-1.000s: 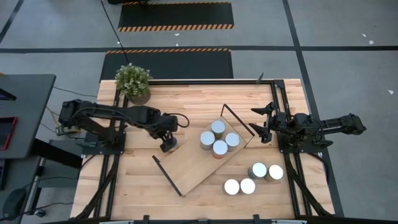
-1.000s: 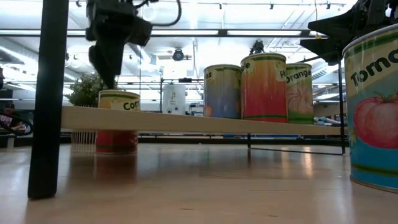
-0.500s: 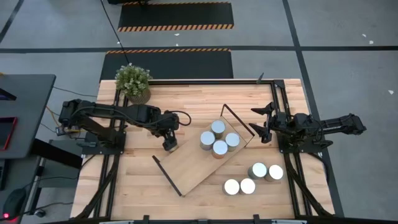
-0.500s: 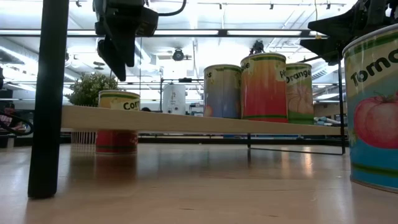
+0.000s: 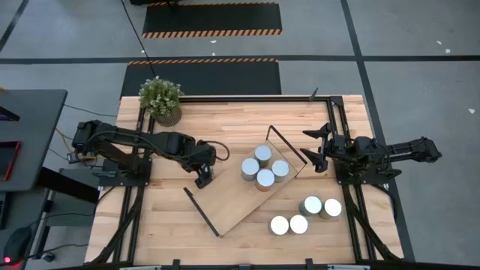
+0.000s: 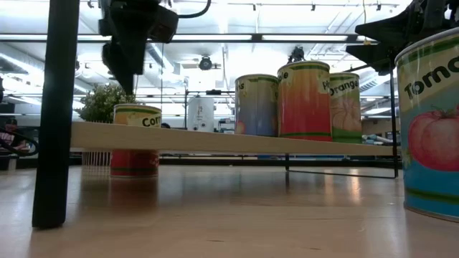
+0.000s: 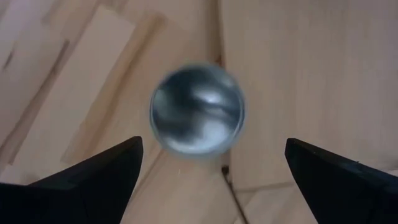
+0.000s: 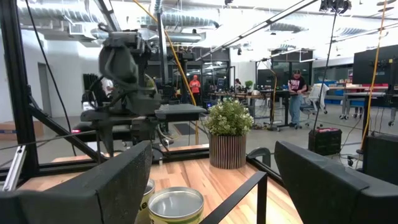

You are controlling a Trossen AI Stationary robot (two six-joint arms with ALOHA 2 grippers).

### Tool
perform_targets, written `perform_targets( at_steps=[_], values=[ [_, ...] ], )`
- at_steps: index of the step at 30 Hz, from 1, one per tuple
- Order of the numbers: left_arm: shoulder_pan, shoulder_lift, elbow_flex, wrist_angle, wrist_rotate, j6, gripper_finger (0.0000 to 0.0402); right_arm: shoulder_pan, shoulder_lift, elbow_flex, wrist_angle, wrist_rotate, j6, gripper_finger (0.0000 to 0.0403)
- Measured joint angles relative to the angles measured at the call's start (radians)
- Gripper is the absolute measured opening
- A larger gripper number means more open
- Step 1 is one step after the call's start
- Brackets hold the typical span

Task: Pick and place cans onto a shelf
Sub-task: Put the canned corn on the shelf

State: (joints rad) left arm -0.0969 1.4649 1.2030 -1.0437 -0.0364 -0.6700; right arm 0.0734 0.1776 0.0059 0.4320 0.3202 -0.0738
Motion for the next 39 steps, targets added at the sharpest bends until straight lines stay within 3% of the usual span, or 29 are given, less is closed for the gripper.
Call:
perform_targets(
  at_steps=[15, 26, 39],
  values=[
    [-0.024, 0.128, 0.000, -0.088, 0.018, 0.034, 0.0400, 0.000, 0.000, 0.000, 0.000, -0.003, 0.000, 0.0347],
    [0.001, 0.185, 0.000, -0.022, -0.059, 0.029, 0.0400, 0.000, 0.000, 0.000, 0.001, -0.002, 0.000, 0.0347],
    [0.026, 0.187, 0.000, 0.082, -0.083, 0.027, 0.0400, 0.000, 0.001, 0.000, 0.001, -0.003, 0.000, 0.0347]
  ],
)
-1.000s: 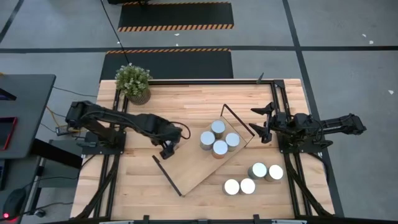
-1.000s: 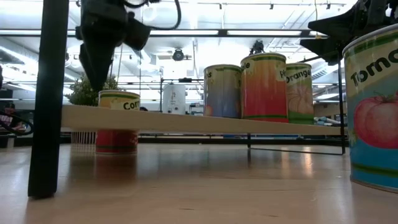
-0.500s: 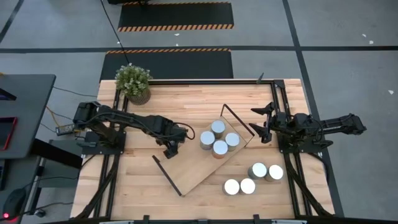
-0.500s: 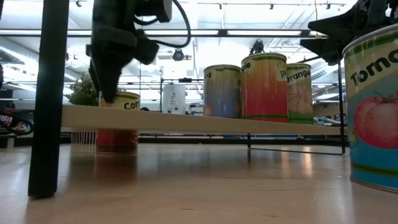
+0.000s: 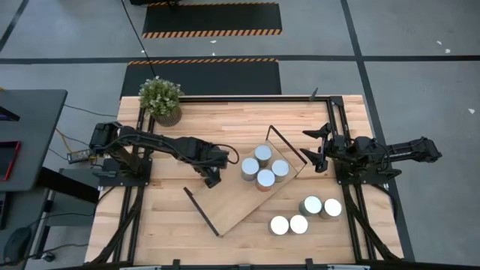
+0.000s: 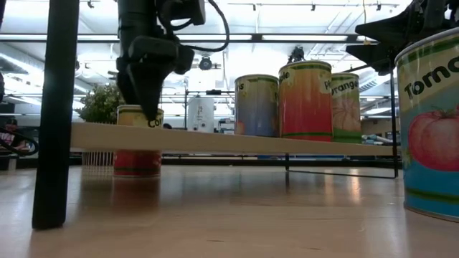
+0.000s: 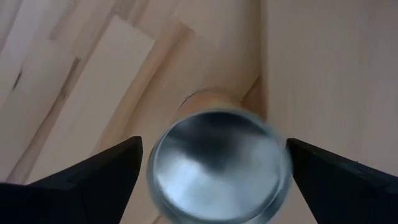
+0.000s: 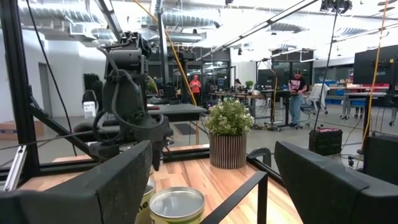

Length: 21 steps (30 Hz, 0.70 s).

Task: Pick and place cans onto a shelf
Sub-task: Put the canned corn on the shelf

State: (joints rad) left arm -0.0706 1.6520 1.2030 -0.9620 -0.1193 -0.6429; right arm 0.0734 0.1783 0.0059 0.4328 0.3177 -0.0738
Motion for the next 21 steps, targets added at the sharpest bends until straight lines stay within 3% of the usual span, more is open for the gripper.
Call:
perform_targets(
  at_steps=[13, 21],
  values=[
    [0.067, 0.017, 0.000, -0.009, 0.093, 0.028, 0.0399, 0.000, 0.000, 0.000, 0.000, 0.001, 0.000, 0.0347],
    [0.069, 0.017, 0.000, -0.037, 0.144, 0.054, 0.0354, 0.000, 0.000, 0.000, 0.000, 0.003, 0.000, 0.0347]
  ],
)
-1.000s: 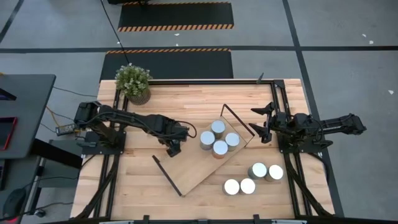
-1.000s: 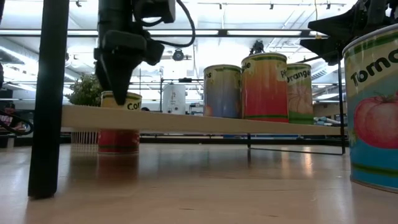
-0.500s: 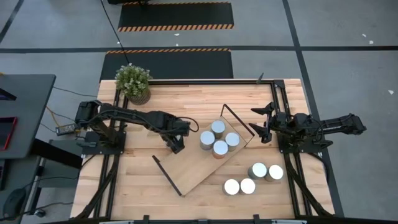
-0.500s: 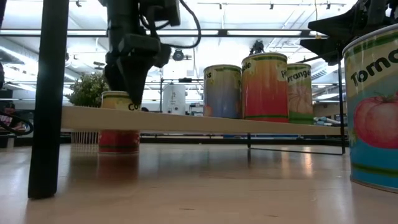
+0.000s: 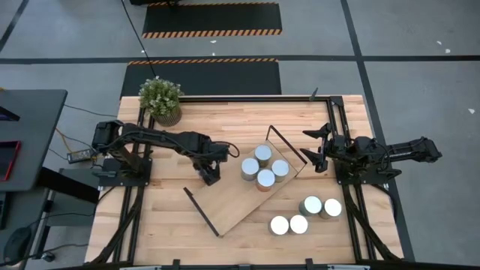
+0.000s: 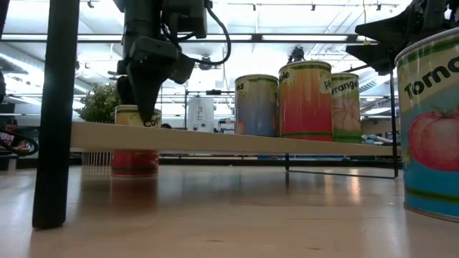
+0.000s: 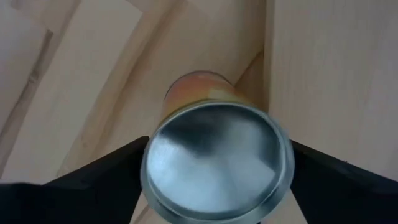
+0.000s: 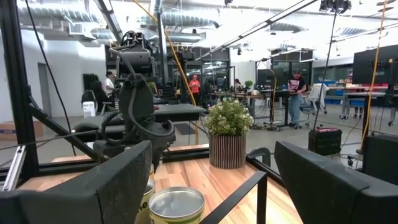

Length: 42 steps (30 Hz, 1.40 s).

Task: Pick and place cans onto a shelf
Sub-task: Put the canned corn on the shelf

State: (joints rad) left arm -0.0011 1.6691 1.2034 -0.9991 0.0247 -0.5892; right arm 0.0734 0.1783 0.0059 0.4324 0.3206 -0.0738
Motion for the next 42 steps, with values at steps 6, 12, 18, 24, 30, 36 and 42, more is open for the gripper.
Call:
perform_targets(
  at_steps=[6, 12, 18, 24, 30, 36, 42],
  values=[
    [0.000, 0.000, 0.000, -0.003, -0.010, 0.034, 0.0325, 0.000, 0.000, 0.000, 0.000, 0.000, 0.000, 0.0347],
    [0.019, -0.014, 0.001, -0.017, 0.029, 0.052, 0.0327, 0.000, 0.000, 0.000, 0.000, 0.000, 0.000, 0.0347],
    [0.056, -0.027, 0.107, -0.101, 0.076, 0.074, 0.0325, 0.000, 0.000, 0.000, 0.000, 0.000, 0.000, 0.0347],
    [0.064, -0.029, 0.277, -0.195, 0.008, 0.101, 0.0326, 0.000, 0.000, 0.000, 0.000, 0.000, 0.000, 0.0347],
    [0.008, -0.013, 0.322, -0.066, 0.005, 0.078, 0.0327, 0.000, 0.000, 0.000, 0.000, 0.000, 0.000, 0.0347],
    [-0.048, 0.076, 0.318, -0.051, 0.053, 0.063, 0.0327, 0.000, 0.000, 0.000, 0.000, 0.000, 0.000, 0.0347],
    [-0.072, 0.150, 0.379, -0.047, 0.028, 0.107, 0.0327, 0.000, 0.000, 0.000, 0.000, -0.001, 0.000, 0.0347]
  ],
)
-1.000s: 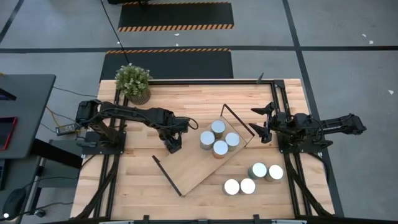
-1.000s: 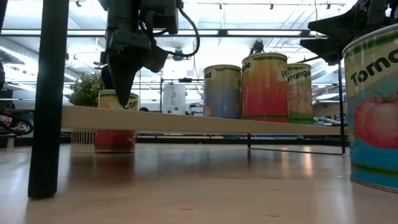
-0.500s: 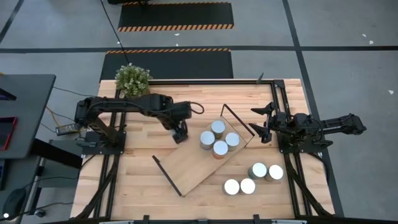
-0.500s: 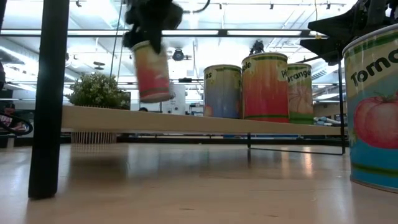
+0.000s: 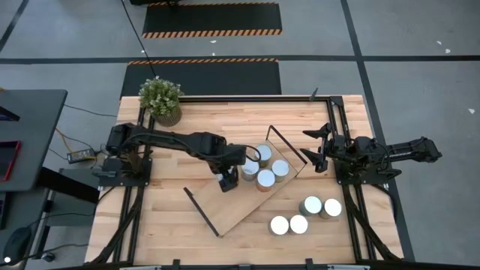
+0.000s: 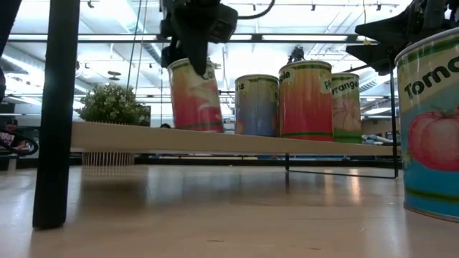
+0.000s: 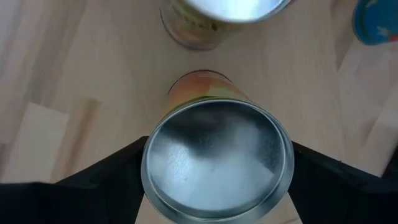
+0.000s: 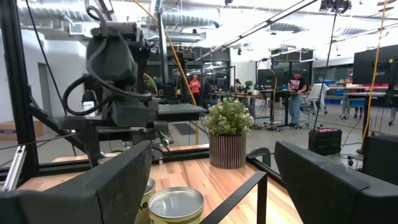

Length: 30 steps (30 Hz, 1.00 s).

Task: Pick and place cans onto a shelf
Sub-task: Put the canned corn on the shelf

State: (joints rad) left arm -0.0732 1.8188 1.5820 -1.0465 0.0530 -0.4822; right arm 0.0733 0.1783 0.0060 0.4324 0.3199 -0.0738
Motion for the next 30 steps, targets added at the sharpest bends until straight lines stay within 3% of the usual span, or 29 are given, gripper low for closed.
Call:
perform_targets(
  at_steps=[15, 30],
  values=[
    [-0.027, 0.009, -0.002, 0.007, -0.030, 0.021, 0.0328, 0.000, 0.000, 0.000, 0.000, 0.000, 0.000, 0.0347],
    [-0.025, 0.008, -0.003, 0.007, -0.074, 0.021, 0.0355, 0.000, 0.000, 0.000, 0.000, 0.000, 0.000, 0.0347]
  ],
)
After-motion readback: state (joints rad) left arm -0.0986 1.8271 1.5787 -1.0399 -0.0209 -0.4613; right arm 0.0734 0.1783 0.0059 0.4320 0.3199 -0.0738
